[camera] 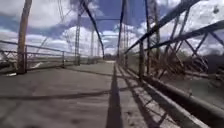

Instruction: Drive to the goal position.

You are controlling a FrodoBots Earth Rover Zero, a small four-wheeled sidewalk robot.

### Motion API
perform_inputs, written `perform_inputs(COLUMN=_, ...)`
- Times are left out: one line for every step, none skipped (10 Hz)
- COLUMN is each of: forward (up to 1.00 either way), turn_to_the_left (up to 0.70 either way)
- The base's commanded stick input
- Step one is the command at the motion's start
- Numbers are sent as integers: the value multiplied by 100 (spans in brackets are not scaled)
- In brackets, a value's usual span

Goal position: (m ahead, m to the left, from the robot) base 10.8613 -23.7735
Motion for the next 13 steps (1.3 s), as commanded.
perform_inputs(forward=100, turn_to_the_left=0)
perform_inputs(forward=100, turn_to_the_left=0)
perform_inputs(forward=100, turn_to_the_left=0)
perform_inputs(forward=100, turn_to_the_left=0)
perform_inputs(forward=100, turn_to_the_left=0)
perform_inputs(forward=100, turn_to_the_left=0)
perform_inputs(forward=100, turn_to_the_left=0)
perform_inputs(forward=100, turn_to_the_left=0)
perform_inputs(forward=100, turn_to_the_left=0)
perform_inputs(forward=100, turn_to_the_left=0)
perform_inputs(forward=100, turn_to_the_left=0)
perform_inputs(forward=100, turn_to_the_left=0)
perform_inputs(forward=100, turn_to_the_left=0)
